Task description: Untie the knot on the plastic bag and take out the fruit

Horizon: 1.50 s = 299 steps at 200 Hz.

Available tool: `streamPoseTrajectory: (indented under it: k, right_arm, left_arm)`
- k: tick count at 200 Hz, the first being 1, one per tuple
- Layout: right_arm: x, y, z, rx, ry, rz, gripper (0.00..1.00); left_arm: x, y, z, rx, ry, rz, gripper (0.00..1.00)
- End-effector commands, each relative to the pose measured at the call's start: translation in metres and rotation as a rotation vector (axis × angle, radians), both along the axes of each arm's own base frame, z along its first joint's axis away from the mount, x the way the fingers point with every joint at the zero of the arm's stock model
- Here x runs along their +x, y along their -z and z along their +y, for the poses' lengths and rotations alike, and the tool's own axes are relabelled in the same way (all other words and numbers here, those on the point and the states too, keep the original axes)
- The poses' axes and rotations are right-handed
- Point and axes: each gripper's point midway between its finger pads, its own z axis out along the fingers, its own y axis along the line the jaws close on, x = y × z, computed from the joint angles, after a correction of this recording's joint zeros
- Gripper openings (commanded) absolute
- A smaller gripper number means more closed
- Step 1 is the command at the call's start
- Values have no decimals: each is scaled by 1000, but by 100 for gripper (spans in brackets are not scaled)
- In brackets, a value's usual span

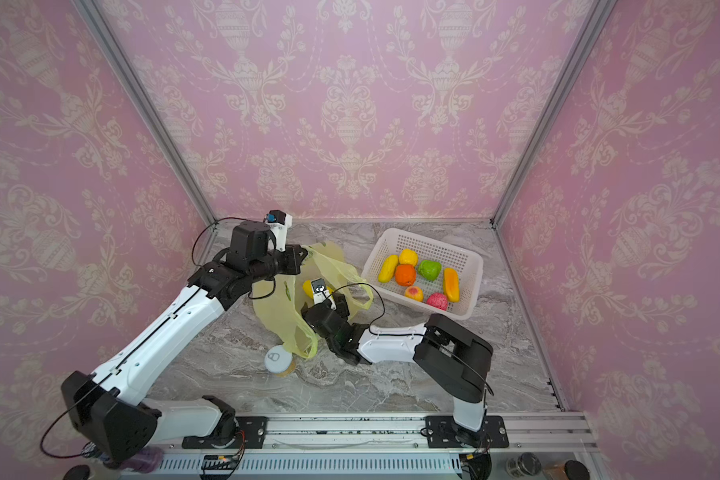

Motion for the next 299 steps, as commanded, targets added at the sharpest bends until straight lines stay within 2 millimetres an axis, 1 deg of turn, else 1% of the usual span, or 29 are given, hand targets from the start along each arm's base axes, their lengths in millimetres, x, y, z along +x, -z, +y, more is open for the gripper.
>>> streamPoseTrajectory:
  k: [1, 3, 7, 26, 33, 52, 79, 103, 132, 150, 163, 190, 216, 242, 253, 256, 280, 292, 299]
  right_arm:
    - [10, 24, 2, -163, -20, 55, 92]
    - [13, 21, 6, -159, -29, 51, 92]
    - [14, 22, 12, -166, -53, 57, 93]
    - [21, 41, 29, -255, -120, 81, 94]
    - [23, 48, 32, -296, -129, 85, 95]
    - [33, 58, 37, -371, -140, 95, 98]
    - [51, 68, 33, -435, -129, 126, 100]
    - [67, 78, 24, -494, -110, 161, 100]
    - [79, 90, 13, -539, -94, 211, 99]
    - [86, 91, 5, -552, -67, 215, 99]
    - [91, 91, 1, -553, -63, 219, 96]
    - [102, 95, -2, -542, -70, 252, 85]
    - [112, 101, -7, -550, -68, 310, 85]
    - [122, 90, -6, -589, -42, 283, 86]
    - [123, 80, -6, -580, -26, 258, 86]
    - [122, 79, -6, -577, -25, 251, 86]
    - [107, 48, 11, -530, -63, 109, 89]
    - [97, 32, 19, -545, -71, 15, 95]
    - [92, 24, 25, -547, -85, -24, 97]
  left_arm:
    - [-13, 16, -9, -19, 55, 80, 0]
    - [-14, 16, -9, -19, 56, 82, 0]
    - [-14, 18, -10, -19, 59, 86, 0]
    - [-15, 24, -12, -14, 71, 103, 0]
    - [-15, 26, -12, -10, 73, 105, 0]
    - [-15, 30, -13, -4, 79, 113, 0]
    - [-17, 30, -14, -6, 86, 117, 0]
    - [-18, 28, -14, -6, 90, 115, 0]
    - [-18, 27, -15, -7, 97, 118, 0]
    - [-18, 26, -16, -10, 100, 119, 0]
    - [-17, 27, -18, -15, 107, 123, 0]
    - [-18, 28, -23, -25, 130, 144, 0]
    - [-18, 31, -26, -20, 142, 160, 0]
    - [-18, 36, -28, -10, 153, 180, 0]
    - [-17, 37, -28, -7, 155, 182, 0]
    - [-17, 37, -29, -7, 156, 181, 0]
    - [-15, 34, -28, 4, 155, 175, 0]
    - [-15, 30, -28, 5, 157, 168, 0]
    - [-16, 26, -28, 4, 159, 160, 0]
